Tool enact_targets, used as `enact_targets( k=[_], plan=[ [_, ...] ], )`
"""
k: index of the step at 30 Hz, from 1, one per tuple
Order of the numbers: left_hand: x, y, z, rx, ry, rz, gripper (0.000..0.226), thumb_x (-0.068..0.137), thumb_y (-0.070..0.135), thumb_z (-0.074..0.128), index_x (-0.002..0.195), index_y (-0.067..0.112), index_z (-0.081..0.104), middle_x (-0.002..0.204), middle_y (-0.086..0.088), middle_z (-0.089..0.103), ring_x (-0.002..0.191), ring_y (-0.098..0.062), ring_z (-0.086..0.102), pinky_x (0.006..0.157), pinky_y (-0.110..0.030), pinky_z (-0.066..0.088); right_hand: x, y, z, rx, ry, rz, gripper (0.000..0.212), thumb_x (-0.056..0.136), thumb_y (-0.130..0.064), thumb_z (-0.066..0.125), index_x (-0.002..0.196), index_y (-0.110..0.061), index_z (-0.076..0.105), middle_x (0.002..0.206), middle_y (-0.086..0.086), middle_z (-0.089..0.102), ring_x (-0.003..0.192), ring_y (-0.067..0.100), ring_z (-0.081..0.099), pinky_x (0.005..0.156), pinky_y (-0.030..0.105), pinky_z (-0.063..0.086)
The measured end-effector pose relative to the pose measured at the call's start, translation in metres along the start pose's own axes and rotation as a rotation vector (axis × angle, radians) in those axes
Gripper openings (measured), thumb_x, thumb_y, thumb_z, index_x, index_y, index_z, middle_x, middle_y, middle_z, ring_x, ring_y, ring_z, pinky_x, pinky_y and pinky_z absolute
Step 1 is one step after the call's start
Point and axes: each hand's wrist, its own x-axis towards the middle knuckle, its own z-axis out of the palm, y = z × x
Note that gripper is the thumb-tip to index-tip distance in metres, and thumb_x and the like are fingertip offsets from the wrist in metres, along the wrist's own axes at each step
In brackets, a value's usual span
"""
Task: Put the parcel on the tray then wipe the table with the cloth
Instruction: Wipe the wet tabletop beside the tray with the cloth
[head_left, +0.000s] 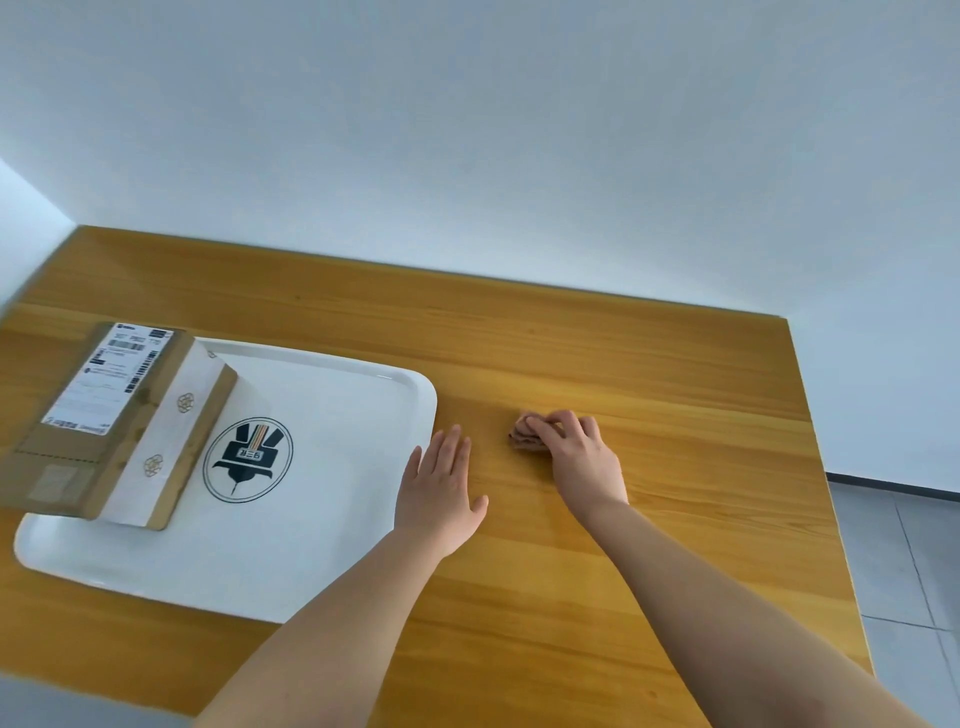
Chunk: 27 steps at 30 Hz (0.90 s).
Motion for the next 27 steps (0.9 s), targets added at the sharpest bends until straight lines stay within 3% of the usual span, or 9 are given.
enact_targets(
  k=[4,6,9,13,16,21,23,25,27],
  plan=[
    [-0.003,-0.009,-0.004,0.009,0.011,-0.009,0.075,0.098,0.05,0.03,0.154,0.012,0.0,0.162,-0.001,-0.014,0.15,-0.016,-0.011,0.122,-0.037,-0.002,0.02,-0.016,-0.003,0.022,0.032,0.26,0.06,0.087,0.004,0.051,0.137,-0.027,0.04,0.133,0.005,0.039,0.112,0.028,0.039,0.061,0.03,0.048],
    [-0.007,-0.017,-0.004,0.015,0.02,-0.016,0.075,0.098,0.05,0.029,0.154,0.011,0.0,0.162,-0.001,-0.014,0.15,-0.016,-0.011,0.122,-0.036,-0.002,0.033,-0.03,-0.001,0.05,0.017,0.288,0.062,0.089,0.004,0.049,0.141,-0.024,0.033,0.134,0.005,0.036,0.112,0.029,0.038,0.065,0.03,0.049],
    [-0.011,-0.028,-0.006,0.002,0.059,-0.033,0.074,0.098,0.05,0.029,0.154,0.011,0.002,0.162,0.0,-0.013,0.15,-0.015,-0.009,0.121,-0.034,-0.002,0.044,-0.05,0.002,0.098,-0.027,0.245,0.064,0.089,0.004,0.048,0.143,-0.024,0.03,0.136,0.003,0.036,0.113,0.028,0.038,0.065,0.03,0.047],
    [-0.015,-0.036,-0.008,-0.02,0.107,-0.058,0.073,0.098,0.049,0.031,0.154,0.012,0.004,0.162,0.0,-0.008,0.15,-0.015,-0.006,0.122,-0.034,-0.001,0.035,-0.069,0.005,0.071,-0.05,0.072,0.058,0.089,0.002,0.046,0.138,-0.03,0.038,0.132,-0.001,0.041,0.111,0.027,0.04,0.059,0.03,0.044],
    [-0.017,-0.035,-0.007,-0.014,0.102,-0.061,0.074,0.097,0.05,0.033,0.154,0.012,0.004,0.162,0.0,-0.007,0.15,-0.016,-0.005,0.122,-0.034,0.0,0.013,-0.075,0.012,0.089,-0.063,-0.029,0.05,0.093,-0.006,0.045,0.134,-0.034,0.044,0.129,-0.002,0.044,0.112,0.026,0.04,0.064,0.033,0.05],
    [-0.024,-0.019,-0.004,-0.021,0.078,-0.015,0.075,0.097,0.051,0.032,0.154,0.011,0.004,0.162,-0.002,-0.008,0.151,-0.018,-0.005,0.122,-0.036,0.002,-0.041,-0.059,0.018,0.117,-0.053,-0.228,0.045,0.08,-0.007,0.068,0.115,-0.034,0.06,0.112,-0.005,0.058,0.095,0.027,0.055,0.046,0.029,0.052],
    [-0.026,-0.015,-0.003,-0.004,0.052,-0.003,0.076,0.097,0.051,0.032,0.154,0.011,0.001,0.162,-0.002,-0.01,0.15,-0.018,-0.006,0.121,-0.036,0.002,-0.049,-0.037,0.019,0.069,-0.072,-0.318,0.052,0.078,-0.002,0.067,0.117,-0.035,0.058,0.113,-0.005,0.058,0.094,0.026,0.055,0.048,0.028,0.053],
    [-0.029,-0.012,-0.002,0.019,0.036,0.01,0.076,0.097,0.05,0.033,0.154,0.011,-0.001,0.162,-0.002,-0.012,0.15,-0.018,-0.008,0.121,-0.036,0.0,-0.052,-0.013,0.014,0.02,-0.055,-0.29,0.056,0.078,0.001,0.064,0.12,-0.035,0.055,0.116,-0.003,0.056,0.098,0.027,0.054,0.049,0.03,0.054],
    [-0.033,-0.012,-0.001,0.028,0.027,0.015,0.076,0.098,0.048,0.032,0.154,0.011,-0.003,0.162,-0.002,-0.014,0.15,-0.017,-0.01,0.121,-0.035,-0.001,-0.052,0.001,0.011,0.015,0.014,-0.116,0.056,0.082,0.002,0.059,0.125,-0.034,0.054,0.121,0.0,0.052,0.104,0.029,0.05,0.054,0.034,0.054]
  ],
)
